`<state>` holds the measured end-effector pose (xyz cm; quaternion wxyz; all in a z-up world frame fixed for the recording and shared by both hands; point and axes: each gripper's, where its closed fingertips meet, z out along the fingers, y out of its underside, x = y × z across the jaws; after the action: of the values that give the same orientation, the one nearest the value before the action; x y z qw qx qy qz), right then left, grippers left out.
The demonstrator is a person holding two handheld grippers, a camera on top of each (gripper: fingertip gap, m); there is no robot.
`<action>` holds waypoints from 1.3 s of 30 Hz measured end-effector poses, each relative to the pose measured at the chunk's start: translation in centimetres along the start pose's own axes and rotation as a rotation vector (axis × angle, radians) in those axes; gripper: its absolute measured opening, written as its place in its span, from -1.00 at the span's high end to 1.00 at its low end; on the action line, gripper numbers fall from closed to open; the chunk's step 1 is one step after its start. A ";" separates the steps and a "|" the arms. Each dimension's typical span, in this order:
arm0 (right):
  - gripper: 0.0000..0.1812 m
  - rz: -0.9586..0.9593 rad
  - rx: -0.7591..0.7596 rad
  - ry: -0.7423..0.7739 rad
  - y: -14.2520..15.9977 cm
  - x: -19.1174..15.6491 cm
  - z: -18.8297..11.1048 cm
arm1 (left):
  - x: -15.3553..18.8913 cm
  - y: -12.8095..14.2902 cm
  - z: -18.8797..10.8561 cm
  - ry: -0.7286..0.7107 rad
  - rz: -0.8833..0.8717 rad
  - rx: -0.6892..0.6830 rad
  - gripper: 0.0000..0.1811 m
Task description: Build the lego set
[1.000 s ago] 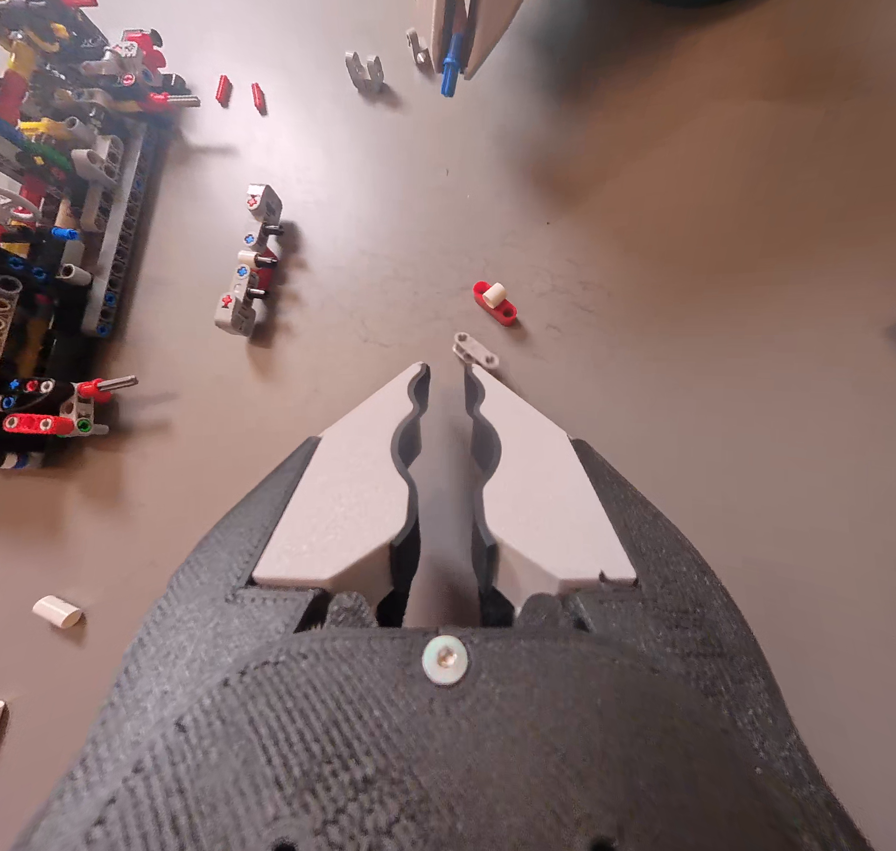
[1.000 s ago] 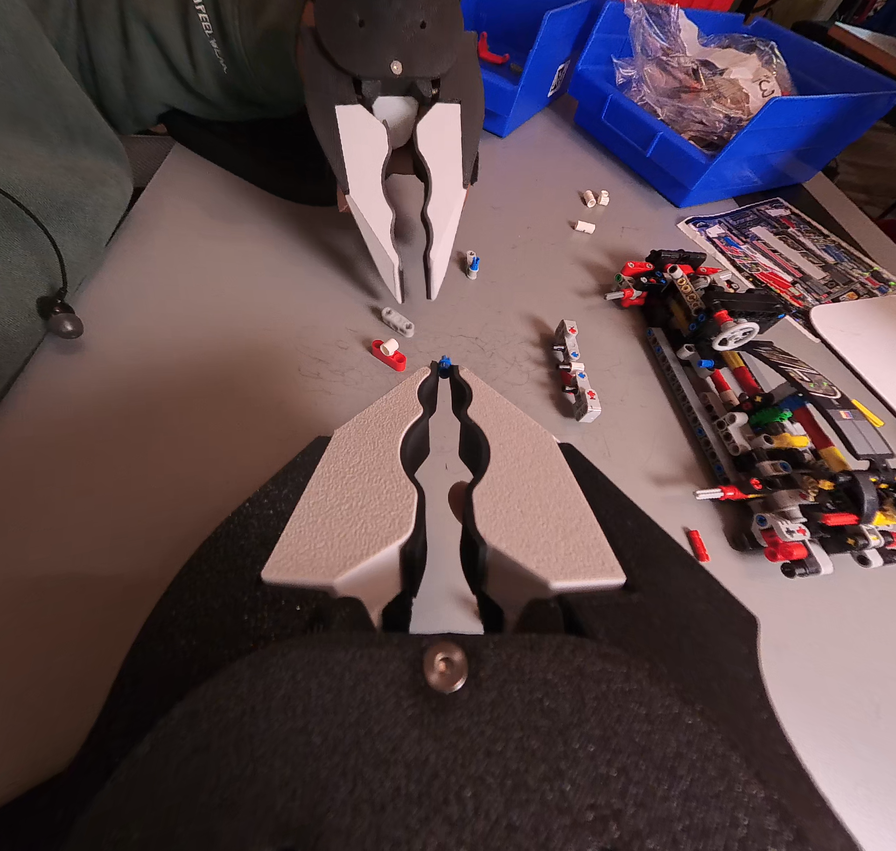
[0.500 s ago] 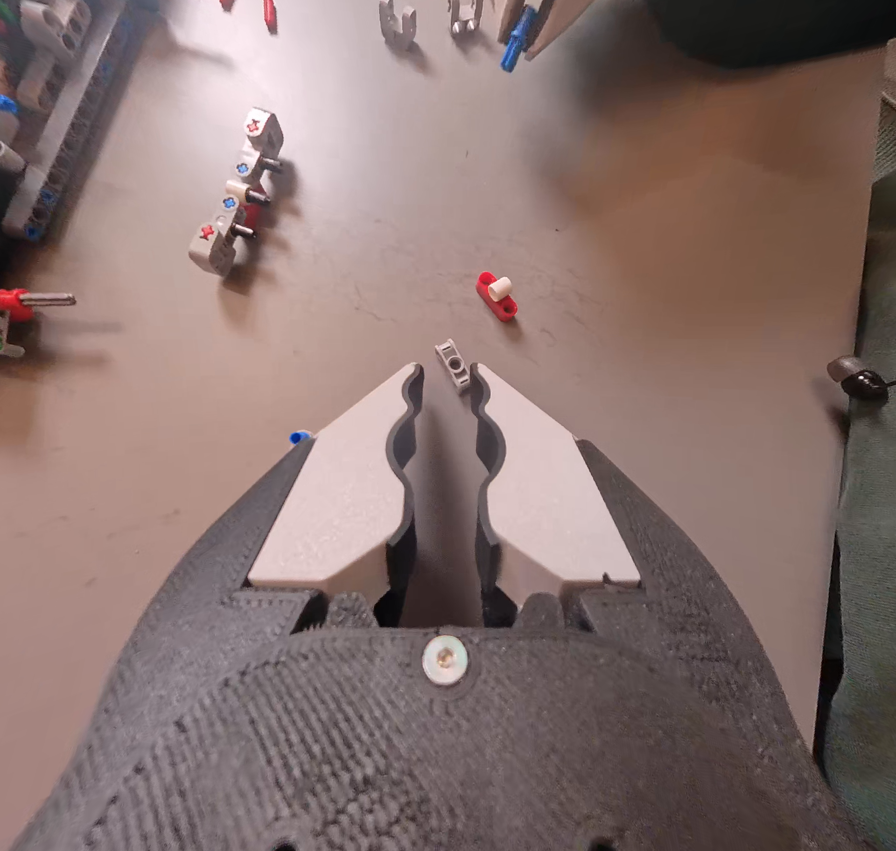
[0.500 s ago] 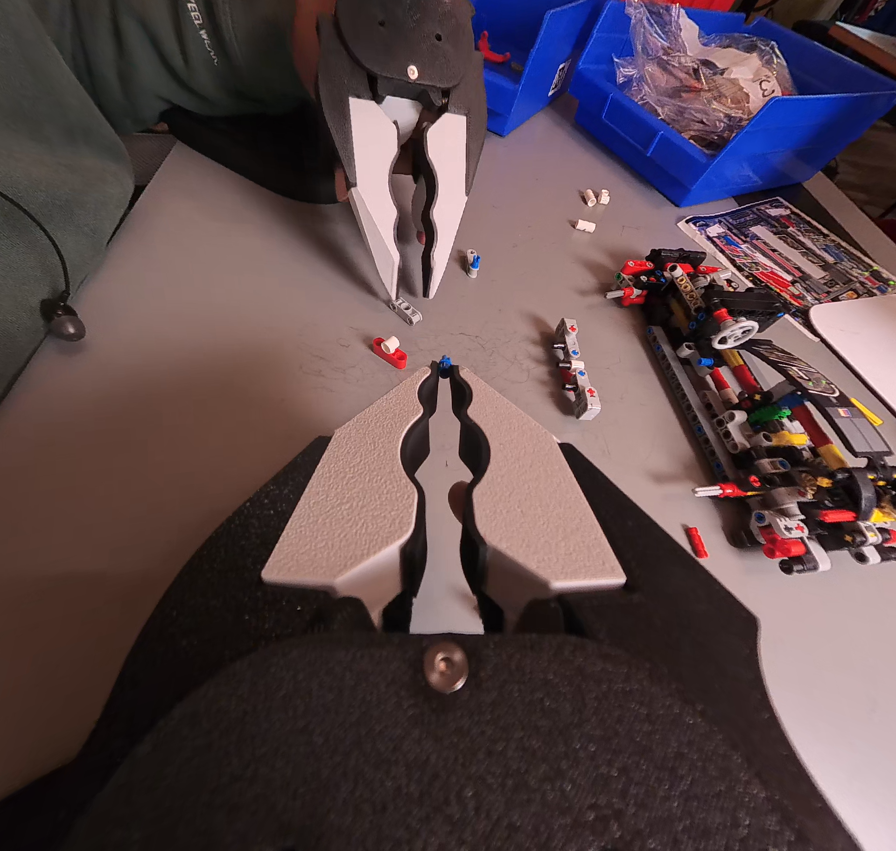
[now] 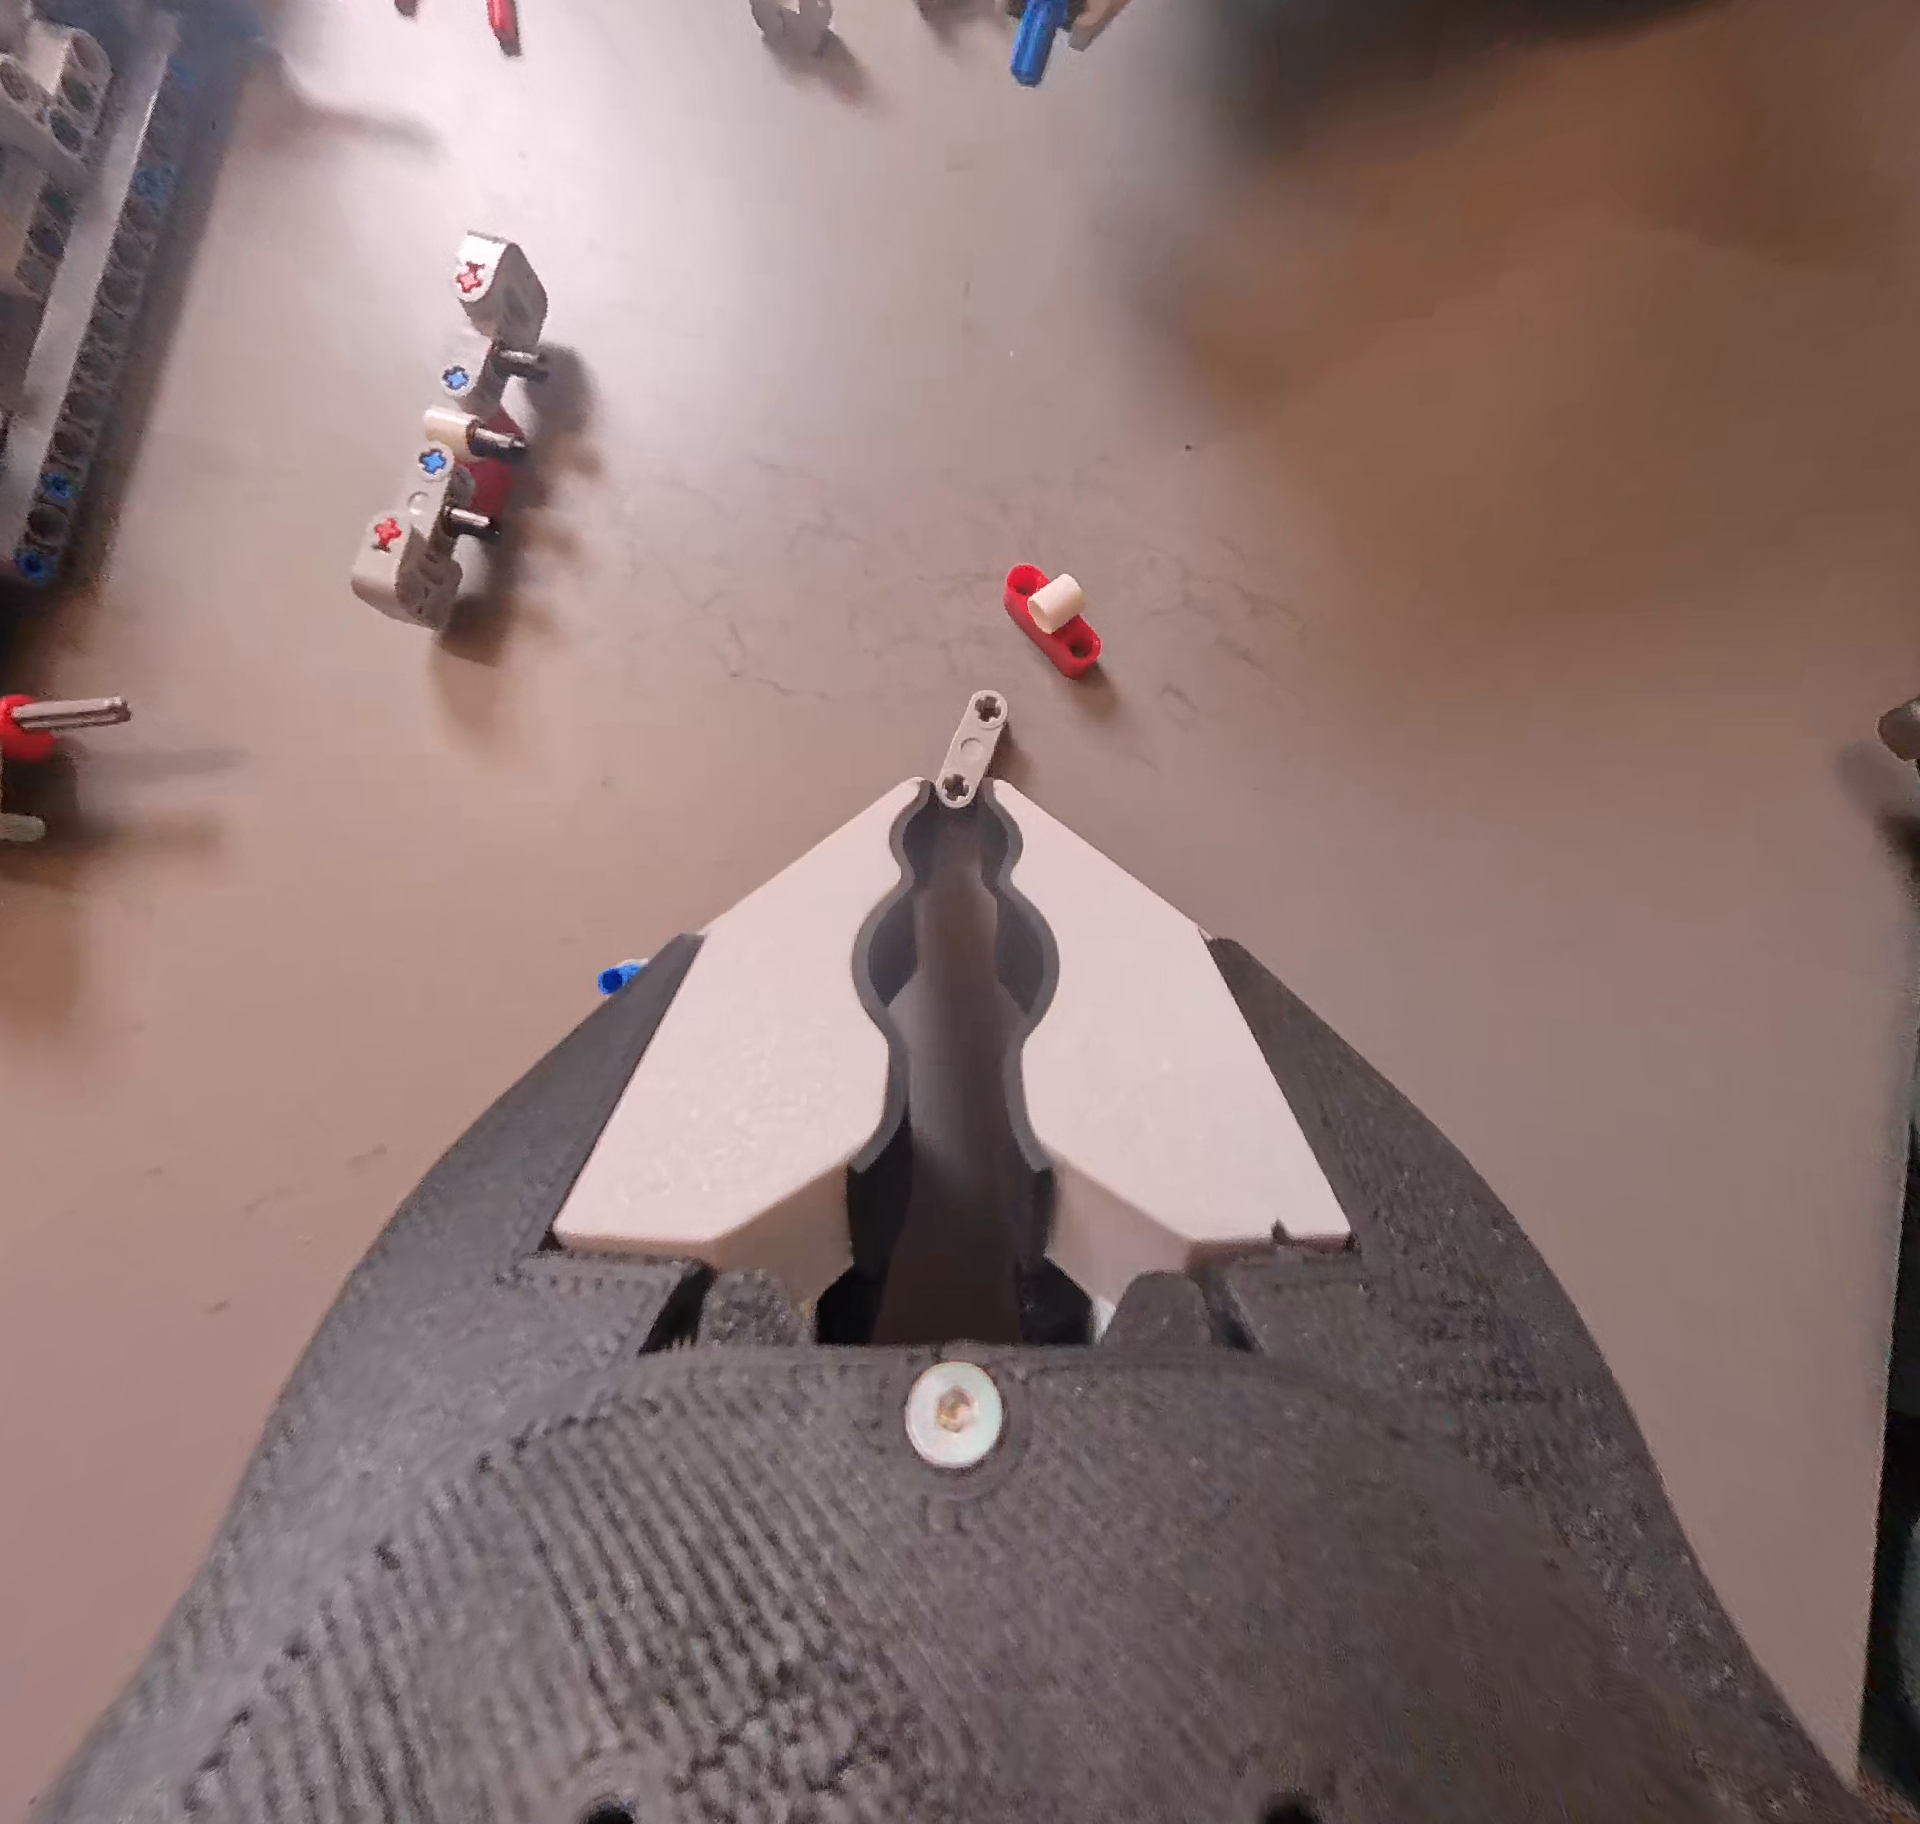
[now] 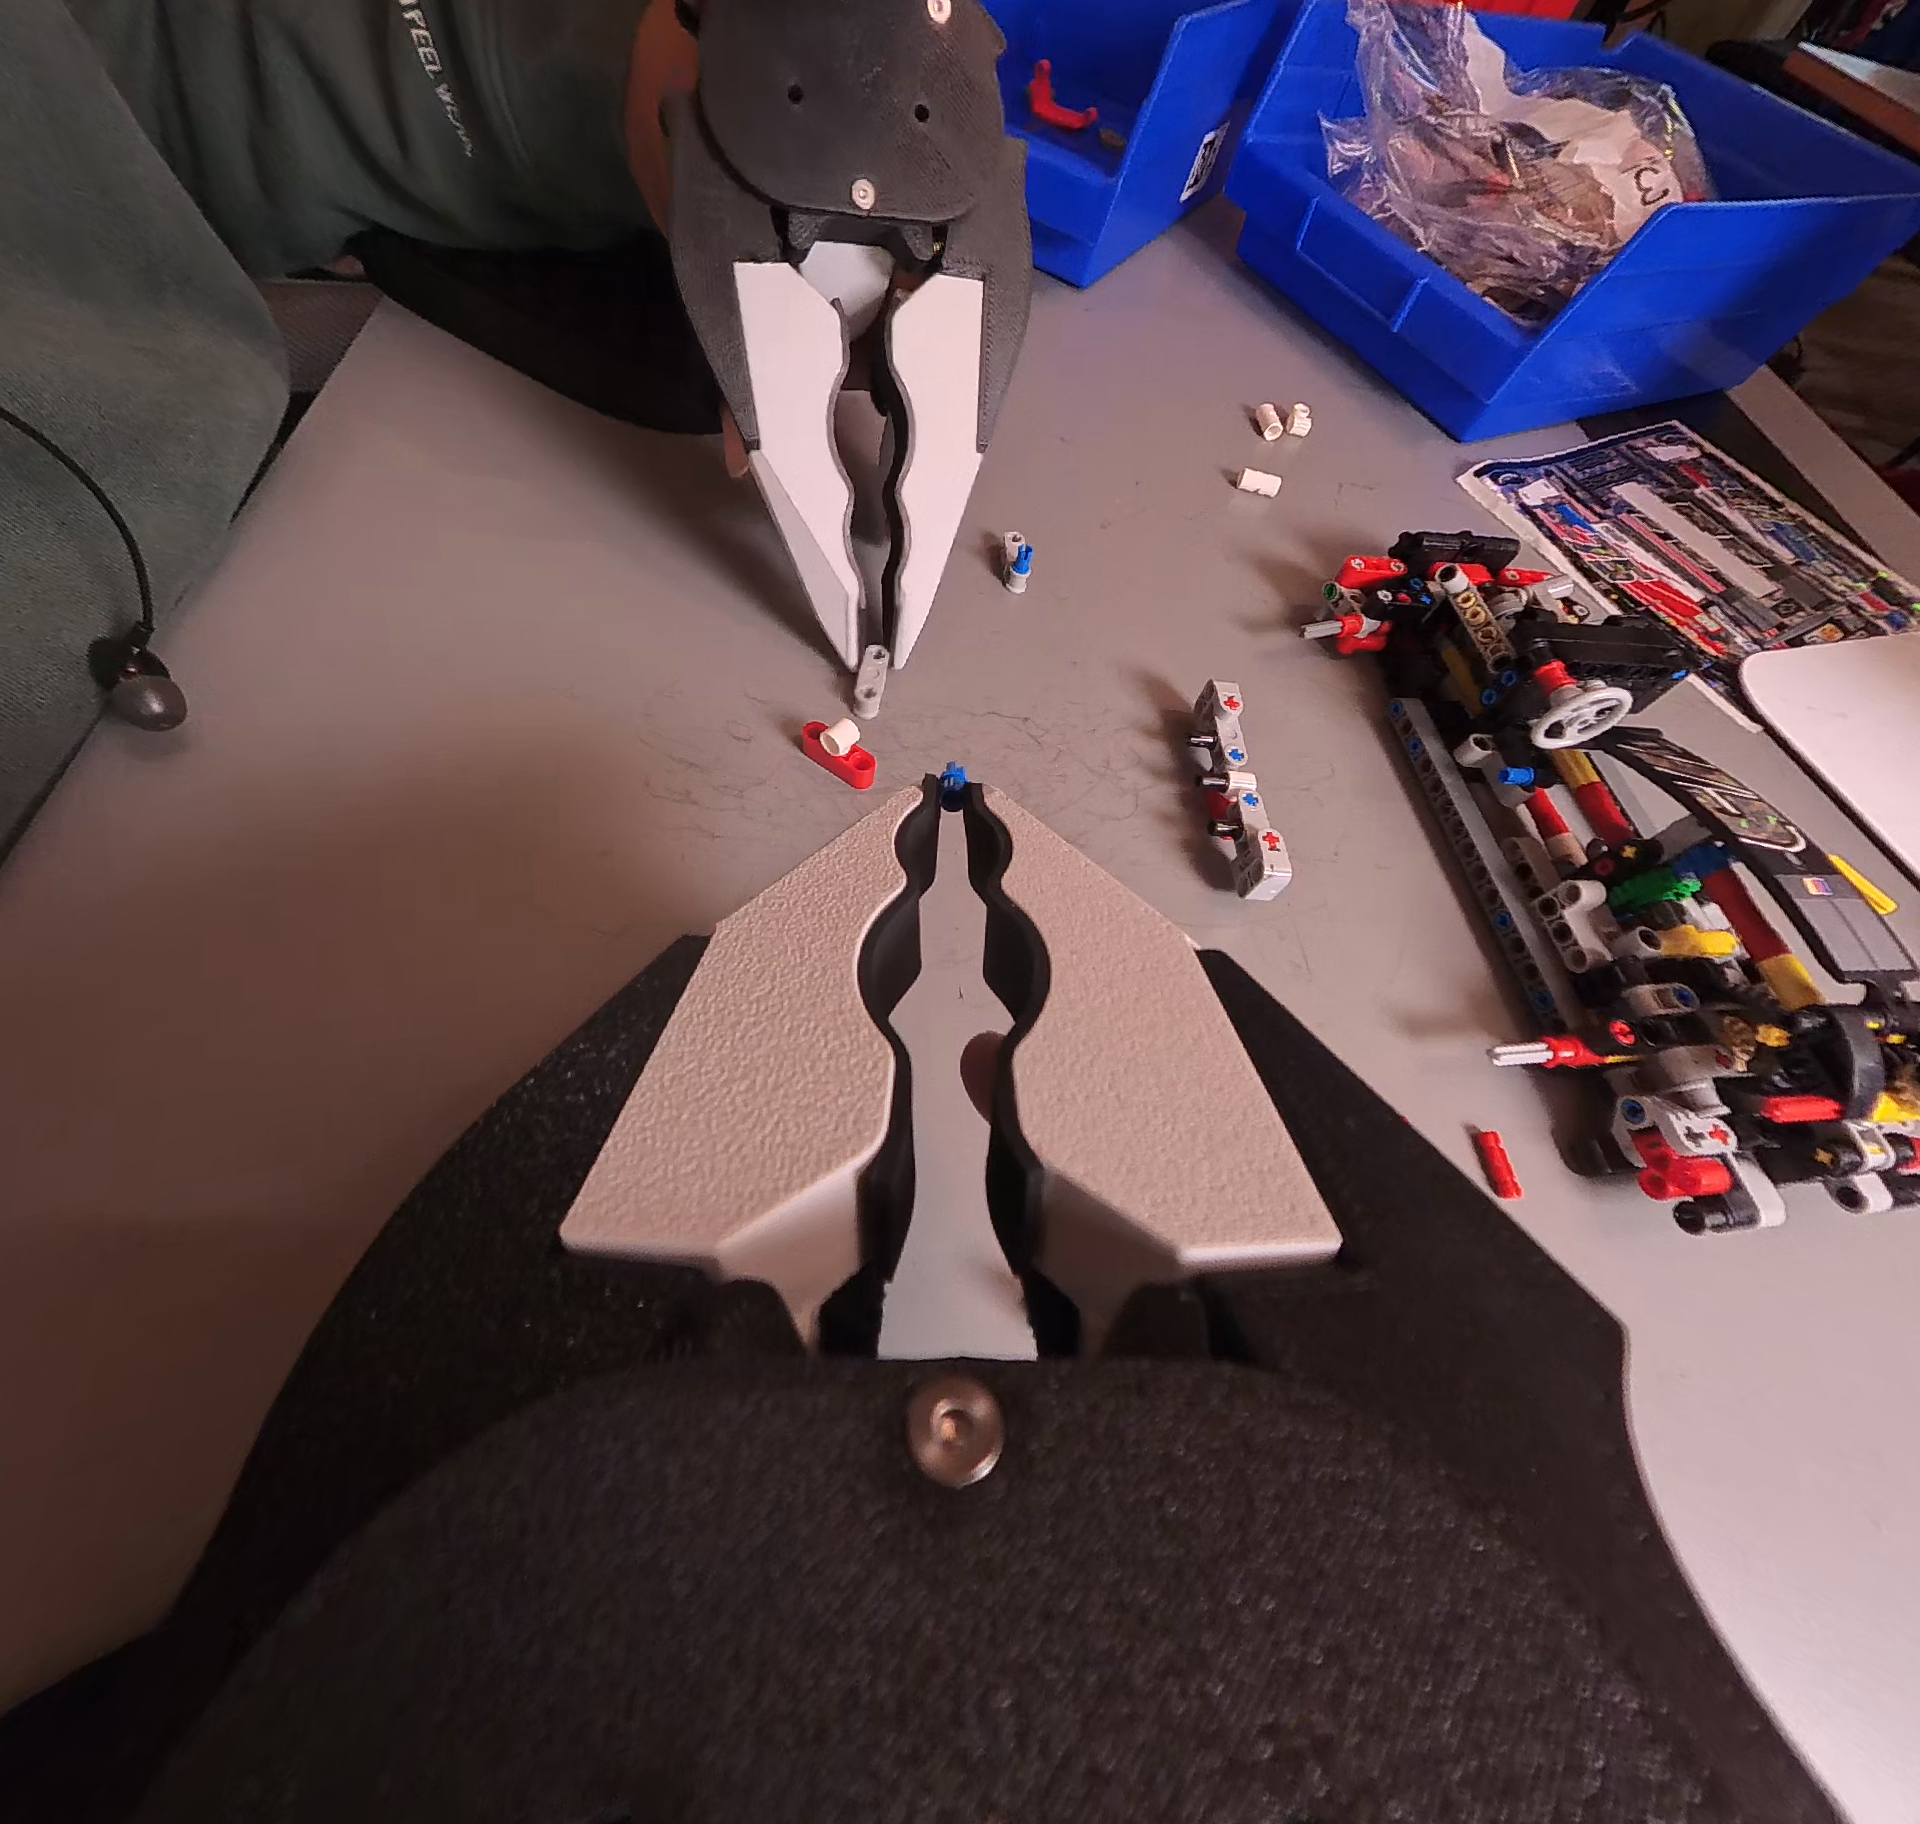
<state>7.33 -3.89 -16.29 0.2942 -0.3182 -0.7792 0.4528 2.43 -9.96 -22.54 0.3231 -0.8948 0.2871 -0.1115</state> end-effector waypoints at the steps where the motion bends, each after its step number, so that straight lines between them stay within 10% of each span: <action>1: 0.97 0.000 -0.001 0.000 0.0 0.0 0.0 | 0.1 -0.1 0.0 -0.003 0.026 0.003 0.94; 15: 0.97 -0.008 -0.082 -0.097 1.4 -1.9 0.9 | 1.6 -4.9 0.4 0.109 0.012 0.100 0.95; 39: 0.97 0.084 -0.440 -0.138 4.0 -3.4 2.1 | 2.3 -4.5 3.7 0.134 0.164 0.138 0.92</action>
<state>8.76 -6.00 -21.35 0.1446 -0.3752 -0.8635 0.3044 7.70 -6.59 -22.43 0.3721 -0.8347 0.3716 -0.1636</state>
